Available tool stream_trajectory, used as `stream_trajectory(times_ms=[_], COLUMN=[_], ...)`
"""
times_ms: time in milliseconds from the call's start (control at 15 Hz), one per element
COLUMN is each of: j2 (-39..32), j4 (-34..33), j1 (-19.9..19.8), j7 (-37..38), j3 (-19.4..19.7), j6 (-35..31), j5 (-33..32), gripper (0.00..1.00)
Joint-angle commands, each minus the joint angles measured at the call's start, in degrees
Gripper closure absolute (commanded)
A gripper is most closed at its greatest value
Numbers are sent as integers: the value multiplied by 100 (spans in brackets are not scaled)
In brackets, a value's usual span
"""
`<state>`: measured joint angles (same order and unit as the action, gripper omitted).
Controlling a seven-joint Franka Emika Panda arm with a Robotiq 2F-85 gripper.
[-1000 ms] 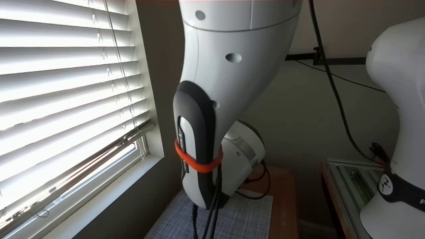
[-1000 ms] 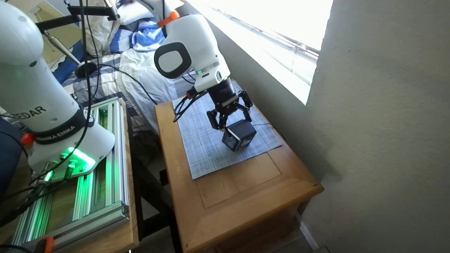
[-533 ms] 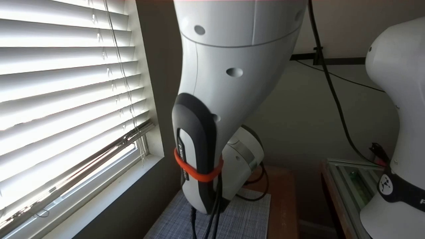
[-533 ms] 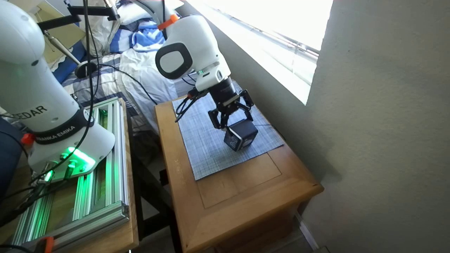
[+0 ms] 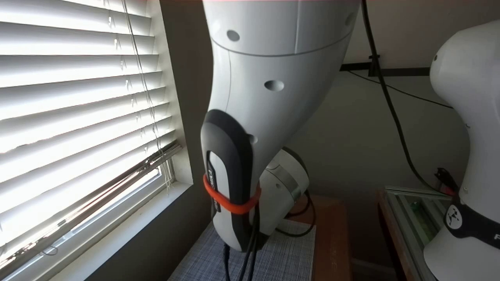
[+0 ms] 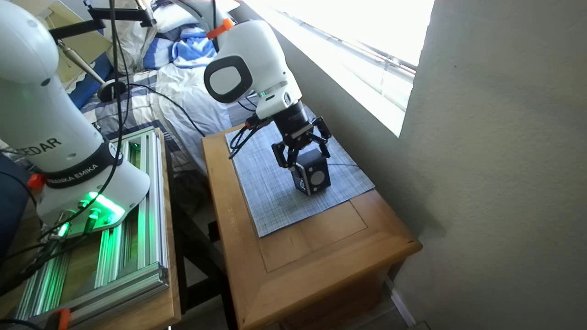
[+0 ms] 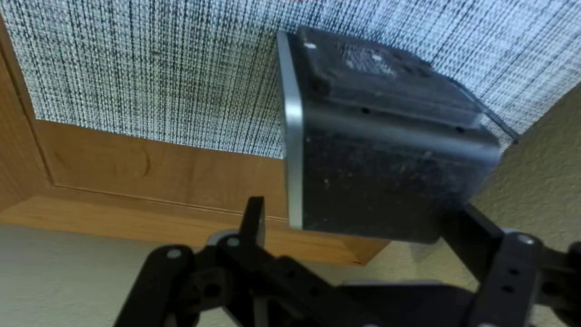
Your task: Lift the alarm clock and put it up straight
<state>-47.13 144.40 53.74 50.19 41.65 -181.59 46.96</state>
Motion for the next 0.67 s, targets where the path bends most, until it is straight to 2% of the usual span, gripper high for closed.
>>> stream_trajectory(times_ms=[0,333,600], j2=[-4,409,993], j4=[-93,-45,-72], j1=[-44,-509,-1231], j7=[46,-76,-460], j3=[27,-3,-220], j6=[110,54,36], j5=[14,-218,-435], gripper=[0,0,0])
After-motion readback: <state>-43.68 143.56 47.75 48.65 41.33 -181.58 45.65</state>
